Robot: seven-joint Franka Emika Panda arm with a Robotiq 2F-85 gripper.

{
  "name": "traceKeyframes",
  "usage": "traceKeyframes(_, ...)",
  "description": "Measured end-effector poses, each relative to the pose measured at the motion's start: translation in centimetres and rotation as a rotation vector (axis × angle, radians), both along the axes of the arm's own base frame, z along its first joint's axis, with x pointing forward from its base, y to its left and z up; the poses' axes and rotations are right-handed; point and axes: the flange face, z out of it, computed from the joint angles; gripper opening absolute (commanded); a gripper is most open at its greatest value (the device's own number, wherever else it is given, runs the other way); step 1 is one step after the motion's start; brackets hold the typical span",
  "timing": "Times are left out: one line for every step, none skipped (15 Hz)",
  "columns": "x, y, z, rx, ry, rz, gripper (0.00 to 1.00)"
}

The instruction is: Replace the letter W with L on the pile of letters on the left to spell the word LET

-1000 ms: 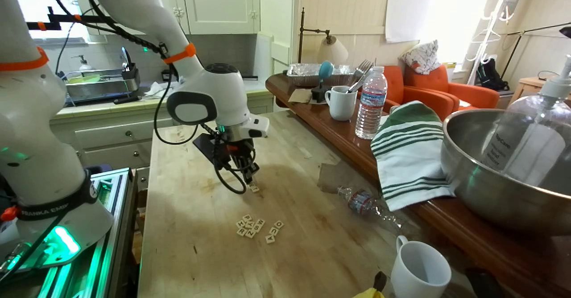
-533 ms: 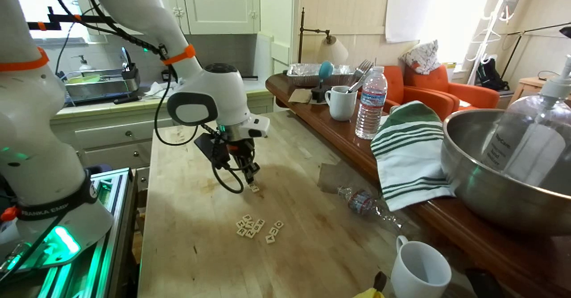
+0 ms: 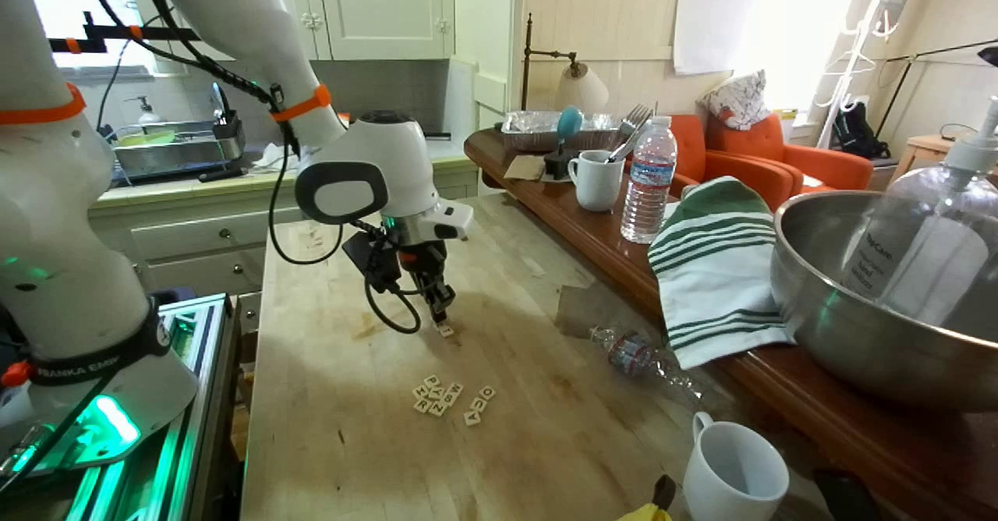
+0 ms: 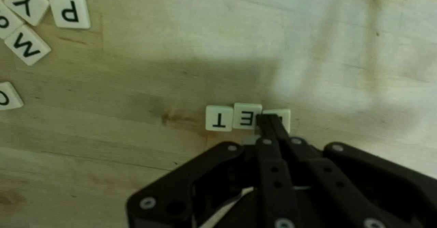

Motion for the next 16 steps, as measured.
traceKeyframes(0.00,0.01,0.00,-0.005,0.000,-0.007,0.00)
traceKeyframes(0.00,0.01,0.00,-0.010,0.000,-0.015,0.00)
traceKeyframes(0.00,-0.01,0.01,-0.015,0.000,-0.024,0.00)
traceKeyframes(-0.01,-0.02,0.01,-0.019,0.000,-0.033,0.00)
traceKeyframes(-0.02,-0.01,0.00,-0.023,0.000,-0.041,0.00)
traceKeyframes(-0.03,0.03,0.00,-0.026,-0.001,-0.047,0.00)
traceKeyframes(-0.04,0.09,0.00,-0.029,-0.002,-0.053,0.00)
traceKeyframes(-0.05,0.14,0.00,-0.032,-0.002,-0.058,0.00)
traceKeyframes(-0.06,0.20,0.00,-0.034,-0.003,-0.062,0.00)
traceKeyframes(-0.07,0.26,-0.01,-0.037,-0.004,-0.066,0.00)
traceKeyframes(-0.08,0.32,-0.01,-0.040,-0.004,-0.070,0.00)
traceKeyframes(-0.09,0.37,-0.01,-0.042,-0.005,-0.073,0.00)
traceKeyframes(-0.10,0.42,-0.02,-0.044,-0.006,-0.075,0.00)
traceKeyframes(-0.11,0.45,-0.02,-0.045,-0.006,-0.079,0.00)
traceKeyframes(-0.11,0.46,-0.02,-0.045,-0.006,-0.082,0.00)
traceKeyframes(-0.11,0.47,-0.02,-0.045,-0.006,-0.084,0.00)
